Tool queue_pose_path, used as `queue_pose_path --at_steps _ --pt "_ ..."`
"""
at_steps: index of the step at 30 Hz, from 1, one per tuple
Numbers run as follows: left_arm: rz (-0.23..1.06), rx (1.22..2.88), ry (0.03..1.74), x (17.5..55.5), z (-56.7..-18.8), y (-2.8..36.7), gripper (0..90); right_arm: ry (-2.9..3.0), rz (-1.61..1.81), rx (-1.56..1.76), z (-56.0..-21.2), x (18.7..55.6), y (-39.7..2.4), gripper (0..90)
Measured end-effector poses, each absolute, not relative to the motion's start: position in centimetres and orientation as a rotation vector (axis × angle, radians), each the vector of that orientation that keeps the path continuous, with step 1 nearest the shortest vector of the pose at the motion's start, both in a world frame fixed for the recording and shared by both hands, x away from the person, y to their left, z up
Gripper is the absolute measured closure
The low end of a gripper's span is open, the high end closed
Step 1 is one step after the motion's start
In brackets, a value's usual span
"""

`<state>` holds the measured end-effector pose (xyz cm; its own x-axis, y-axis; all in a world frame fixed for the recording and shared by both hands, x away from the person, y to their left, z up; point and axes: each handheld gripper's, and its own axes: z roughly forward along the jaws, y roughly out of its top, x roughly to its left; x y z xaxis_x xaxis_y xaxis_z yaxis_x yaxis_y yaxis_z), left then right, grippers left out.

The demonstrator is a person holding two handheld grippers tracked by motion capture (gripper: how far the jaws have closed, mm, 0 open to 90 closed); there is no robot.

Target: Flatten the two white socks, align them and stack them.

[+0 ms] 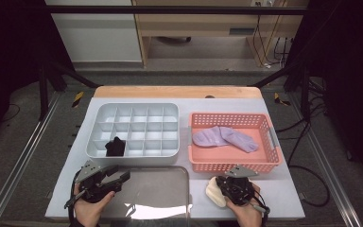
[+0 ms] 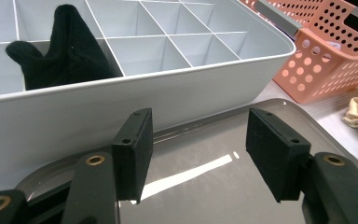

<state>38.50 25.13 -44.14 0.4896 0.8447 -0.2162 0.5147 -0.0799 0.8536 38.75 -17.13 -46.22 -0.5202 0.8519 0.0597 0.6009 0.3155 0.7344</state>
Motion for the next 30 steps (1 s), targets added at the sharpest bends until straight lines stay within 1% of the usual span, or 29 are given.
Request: queue_pose_path --at_steps 4,13,21,26,29,30 --pt "0.420 1.742 1.154 38.3 -44.1 25.1 40.2 2.239 1.108 1.238 -45.1 38.0 -16.8 74.0" --pt "0.424 1.730 1.151 37.8 -43.7 25.2 39.9 2.261 1.181 1.142 -43.6 36.0 -15.7 71.6" --pt "0.432 1.724 1.152 37.6 -43.5 25.3 39.8 2.383 1.138 1.195 -45.9 35.8 -15.1 70.8" --pt "0.439 1.718 1.155 37.6 -43.4 25.5 39.7 2.412 1.106 1.190 -46.7 35.6 -14.8 67.5" --pt "0.438 1.710 1.159 37.6 -43.4 25.6 39.8 2.437 1.066 1.184 -47.1 35.6 -14.7 68.4" --pt "0.436 1.711 1.159 37.6 -43.4 25.6 39.7 2.446 1.053 1.189 -47.2 35.7 -14.6 71.0"
